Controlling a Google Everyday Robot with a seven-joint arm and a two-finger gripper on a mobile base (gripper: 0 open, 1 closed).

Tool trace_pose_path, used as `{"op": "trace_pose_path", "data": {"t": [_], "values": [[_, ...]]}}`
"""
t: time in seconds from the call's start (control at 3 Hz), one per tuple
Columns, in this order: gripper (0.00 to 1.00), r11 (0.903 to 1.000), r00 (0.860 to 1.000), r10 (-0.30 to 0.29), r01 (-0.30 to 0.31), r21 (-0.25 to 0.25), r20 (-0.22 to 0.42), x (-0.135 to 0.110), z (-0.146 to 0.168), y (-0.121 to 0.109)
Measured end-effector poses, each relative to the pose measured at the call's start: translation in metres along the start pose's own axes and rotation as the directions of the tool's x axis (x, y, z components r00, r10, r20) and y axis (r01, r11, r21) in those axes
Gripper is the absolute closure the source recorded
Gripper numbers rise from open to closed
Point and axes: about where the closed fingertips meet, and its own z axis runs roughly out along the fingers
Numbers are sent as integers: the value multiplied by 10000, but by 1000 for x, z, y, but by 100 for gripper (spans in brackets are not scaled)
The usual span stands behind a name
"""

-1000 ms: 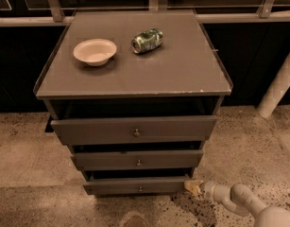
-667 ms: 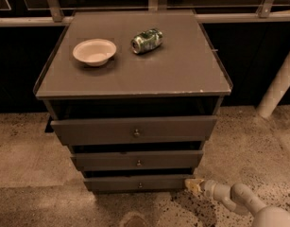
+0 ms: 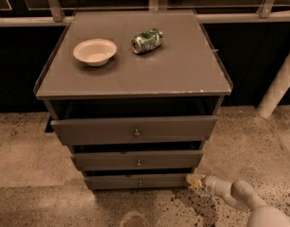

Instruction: Close bottom drawer

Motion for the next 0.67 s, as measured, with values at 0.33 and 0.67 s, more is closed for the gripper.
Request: {"op": "trace_pose_path", "data": {"t": [0.33, 0.67], "values": [[100, 10000, 9999, 0, -1, 75, 132, -6, 0, -4], [100, 10000, 9999, 1, -2, 75, 133, -4, -1, -3]]}}
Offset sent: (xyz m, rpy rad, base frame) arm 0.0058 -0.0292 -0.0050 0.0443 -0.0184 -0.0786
